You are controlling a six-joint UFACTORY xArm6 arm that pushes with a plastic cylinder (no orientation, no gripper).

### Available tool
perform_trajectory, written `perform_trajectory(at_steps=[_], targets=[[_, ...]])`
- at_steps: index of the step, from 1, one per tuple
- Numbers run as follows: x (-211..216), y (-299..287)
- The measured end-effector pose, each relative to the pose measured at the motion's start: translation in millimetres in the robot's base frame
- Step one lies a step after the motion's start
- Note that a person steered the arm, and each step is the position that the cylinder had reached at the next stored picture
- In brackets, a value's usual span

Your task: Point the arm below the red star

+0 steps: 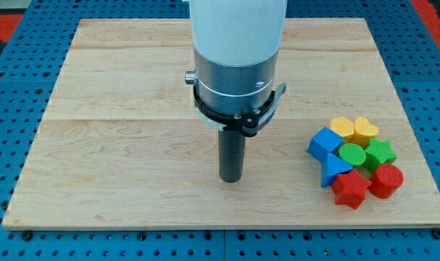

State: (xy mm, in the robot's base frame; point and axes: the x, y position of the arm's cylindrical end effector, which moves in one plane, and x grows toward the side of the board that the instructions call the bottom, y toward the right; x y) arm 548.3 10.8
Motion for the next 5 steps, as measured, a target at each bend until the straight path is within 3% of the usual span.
perform_trajectory(at_steps=[2,3,5], targets=[[11,-28],[65,-21],[70,9]])
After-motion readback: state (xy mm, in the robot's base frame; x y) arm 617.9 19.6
